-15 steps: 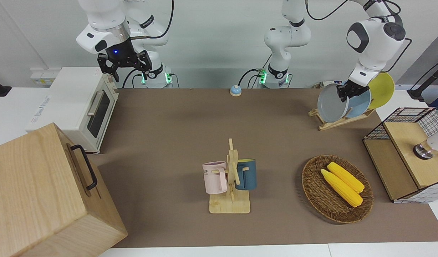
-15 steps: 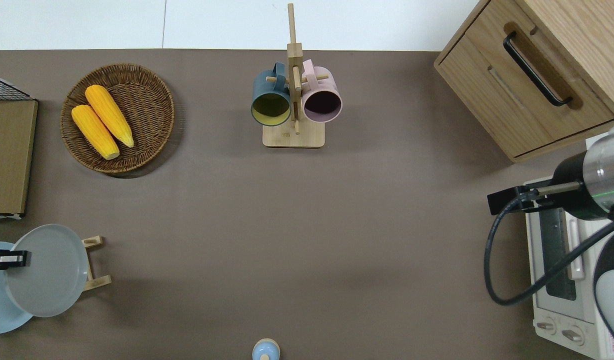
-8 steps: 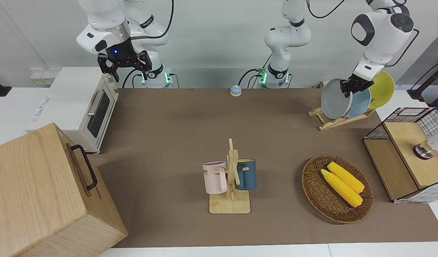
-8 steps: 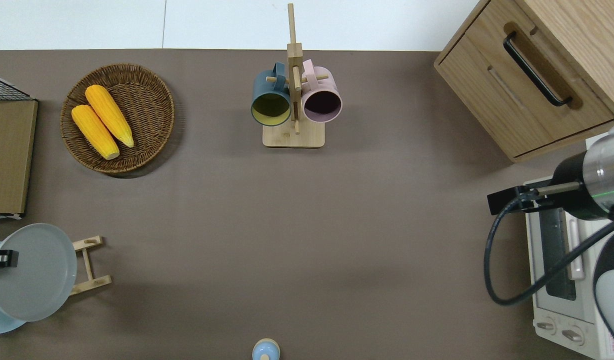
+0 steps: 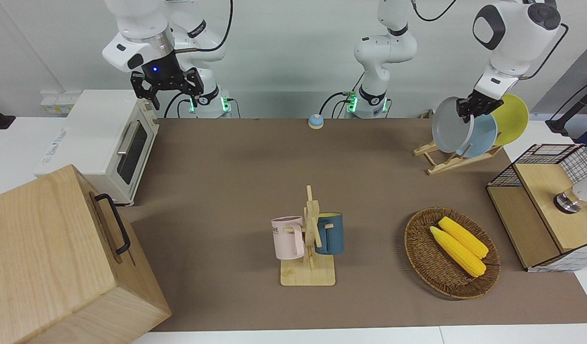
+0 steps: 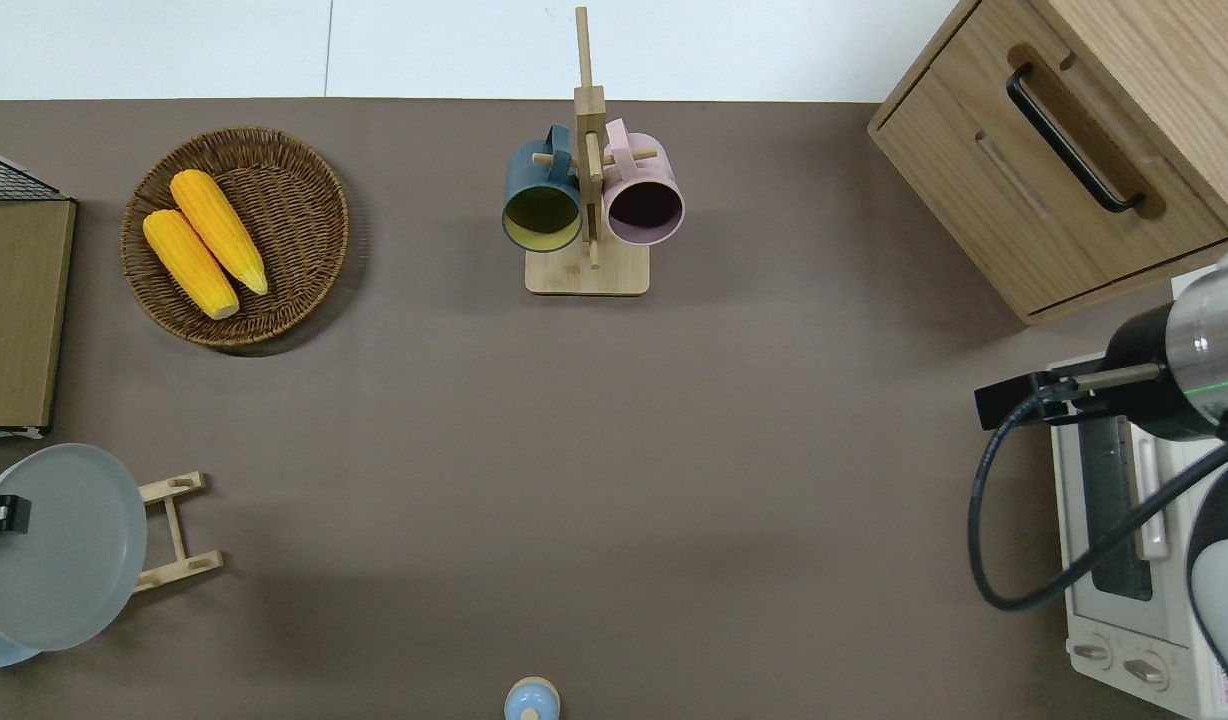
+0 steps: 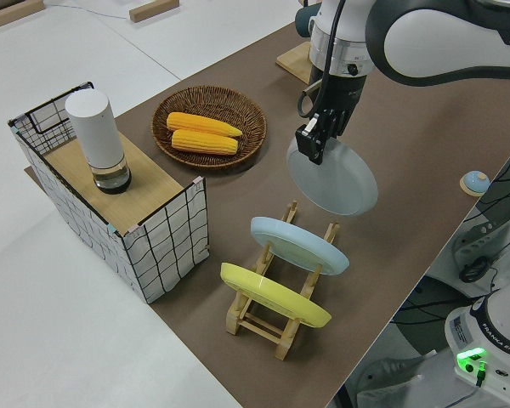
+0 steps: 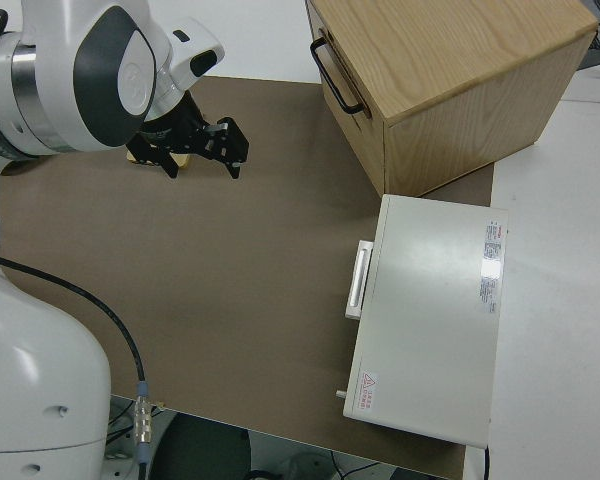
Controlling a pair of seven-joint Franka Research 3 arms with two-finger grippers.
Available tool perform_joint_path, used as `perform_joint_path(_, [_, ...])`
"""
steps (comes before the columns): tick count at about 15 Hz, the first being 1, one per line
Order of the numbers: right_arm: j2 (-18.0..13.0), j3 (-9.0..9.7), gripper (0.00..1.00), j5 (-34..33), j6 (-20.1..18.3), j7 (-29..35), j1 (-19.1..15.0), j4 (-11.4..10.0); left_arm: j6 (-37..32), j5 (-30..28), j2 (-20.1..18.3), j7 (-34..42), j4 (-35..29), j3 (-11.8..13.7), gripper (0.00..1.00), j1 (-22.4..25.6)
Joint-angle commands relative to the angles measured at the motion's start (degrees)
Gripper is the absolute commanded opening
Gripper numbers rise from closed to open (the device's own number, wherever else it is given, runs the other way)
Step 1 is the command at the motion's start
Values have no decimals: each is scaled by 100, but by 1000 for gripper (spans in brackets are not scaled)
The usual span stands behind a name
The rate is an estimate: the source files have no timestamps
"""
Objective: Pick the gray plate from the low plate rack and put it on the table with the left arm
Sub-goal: 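Carry the gray plate away from the rack and lower it onto the table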
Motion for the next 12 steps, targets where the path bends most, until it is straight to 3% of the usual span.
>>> perform_joint_path(1, [-14,33,990,59,-82,1,-56,35,-380,-239,-3,-399,223,-180,0,-76])
perform_joint_path(8, [-14,33,990,59,-82,1,-56,35,-486,-1398,-12,-646,214,-207,0,-67])
perform_joint_path(12, [-14,33,990,59,-82,1,-56,35,-478,-2461,58,-576,30,-180,0,-49])
